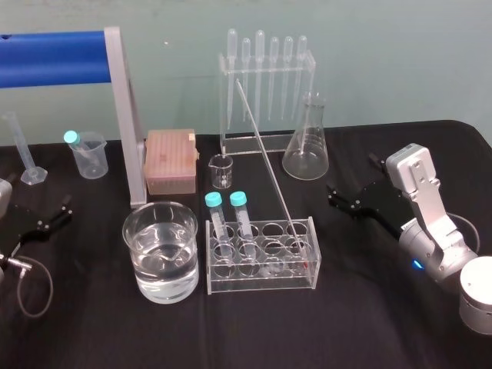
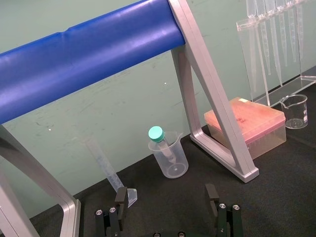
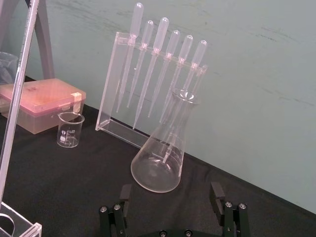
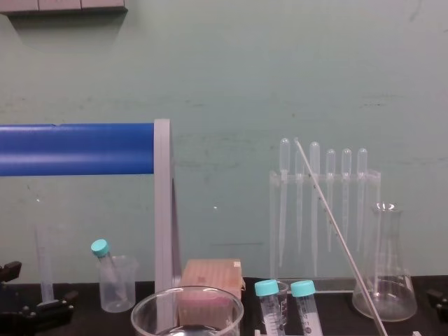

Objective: Hold the thermometer with one hand and immerse one end into the beaker, then reinsert it into the test tube rack.

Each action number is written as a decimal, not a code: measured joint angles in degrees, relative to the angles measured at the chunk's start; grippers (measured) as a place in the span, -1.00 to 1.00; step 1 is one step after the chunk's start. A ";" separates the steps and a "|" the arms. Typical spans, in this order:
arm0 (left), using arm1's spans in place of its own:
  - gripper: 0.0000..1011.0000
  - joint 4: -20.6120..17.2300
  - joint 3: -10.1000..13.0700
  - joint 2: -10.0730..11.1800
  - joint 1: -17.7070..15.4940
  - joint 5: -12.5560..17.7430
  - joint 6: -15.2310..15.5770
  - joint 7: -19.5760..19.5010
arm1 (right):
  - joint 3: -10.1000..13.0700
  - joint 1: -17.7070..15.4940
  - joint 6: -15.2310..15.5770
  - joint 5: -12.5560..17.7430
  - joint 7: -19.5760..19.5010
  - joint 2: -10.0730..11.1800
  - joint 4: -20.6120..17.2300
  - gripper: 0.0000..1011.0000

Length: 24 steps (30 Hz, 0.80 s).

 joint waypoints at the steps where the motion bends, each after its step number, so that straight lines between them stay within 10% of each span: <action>1: 0.99 0.00 0.00 0.00 0.00 0.00 0.00 0.00 | 0.00 0.00 0.00 0.00 0.00 0.00 0.00 0.98; 10: 0.99 0.00 0.00 0.00 0.00 0.00 0.00 0.00 | 3.04 -1.08 -1.33 1.94 0.08 -0.69 -1.76 0.98; 24: 0.99 0.00 0.00 0.00 0.00 0.00 0.00 0.00 | 7.45 -1.56 -5.70 15.65 13.25 -4.37 -8.95 0.98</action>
